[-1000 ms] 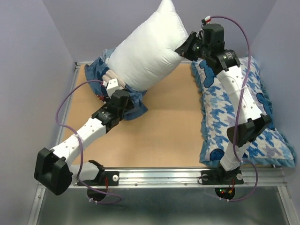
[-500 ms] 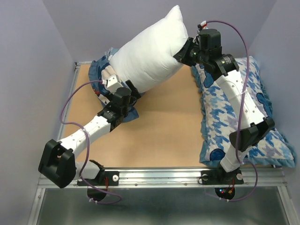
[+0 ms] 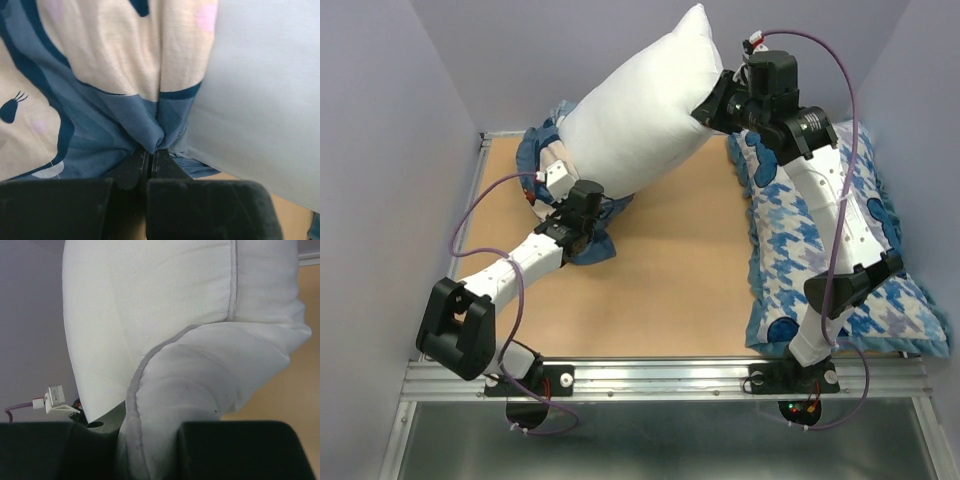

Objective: Remove the pillowcase from the pillow

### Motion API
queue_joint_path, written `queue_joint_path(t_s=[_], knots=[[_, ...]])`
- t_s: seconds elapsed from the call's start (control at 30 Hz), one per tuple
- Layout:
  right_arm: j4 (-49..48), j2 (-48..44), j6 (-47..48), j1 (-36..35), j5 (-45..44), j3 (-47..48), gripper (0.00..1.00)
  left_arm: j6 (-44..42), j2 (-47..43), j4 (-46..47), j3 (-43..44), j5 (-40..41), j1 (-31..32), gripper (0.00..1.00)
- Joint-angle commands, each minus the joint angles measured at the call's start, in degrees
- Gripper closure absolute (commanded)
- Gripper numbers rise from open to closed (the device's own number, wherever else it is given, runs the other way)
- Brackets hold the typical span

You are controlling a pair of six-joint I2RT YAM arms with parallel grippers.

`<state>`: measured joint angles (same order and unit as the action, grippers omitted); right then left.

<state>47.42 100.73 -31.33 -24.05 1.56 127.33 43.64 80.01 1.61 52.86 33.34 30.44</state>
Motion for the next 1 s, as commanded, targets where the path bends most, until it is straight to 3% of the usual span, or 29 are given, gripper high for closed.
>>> queue_joint_path(t_s=[0.0, 0.17, 0.4, 0.7, 0.73, 0.83, 0.87, 0.9, 0.97], knots=[[-2.1, -0.4, 4.8, 1.9, -5.7, 11.7, 0.99, 1.2, -3.3, -7.7, -0.2, 4.7, -4.8, 1.00], [-2.0, -0.7, 3.6, 8.4, -6.2, 15.1, 0.99, 0.0, -2.2, -11.2, 2.7, 4.5, -16.1, 1.00], [-2.0, -3.8, 4.2, 14.8, -5.3, 10.2, 0.99, -0.6, -0.5, -13.0, 4.9, 3.0, -29.9, 1.00], [-2.0, -4.0, 5.9, 17.2, -7.5, 6.0, 0.99, -3.0, -0.6, -13.1, 8.0, -1.4, -37.5, 1.00], [-2.1, -4.2, 6.3, 17.1, -6.9, 5.6, 0.96, -4.3, -1.3, -11.4, 8.3, -3.1, -37.0, 1.00], [-4.2, -4.2, 7.1, 16.2, 8.3, 1.5, 0.76, -9.9, -5.8, -7.8, 8.0, -9.1, -32.2, 1.00], [-4.0, -4.3, 7.7, 14.9, 7.5, 0.0, 0.70, -11.0, -6.3, -7.6, 8.4, -9.8, -30.6, 1.00], [-4.2, -5.0, 10.0, 12.1, 6.0, -1.5, 0.53, -12.0, -6.6, -7.9, 8.7, -10.0, -28.0, 1.00], [-4.3, -5.9, 11.2, 10.1, 0.5, -6.3, 0.40, -13.2, -7.3, -8.6, 8.9, -8.7, -23.4, 1.00]])
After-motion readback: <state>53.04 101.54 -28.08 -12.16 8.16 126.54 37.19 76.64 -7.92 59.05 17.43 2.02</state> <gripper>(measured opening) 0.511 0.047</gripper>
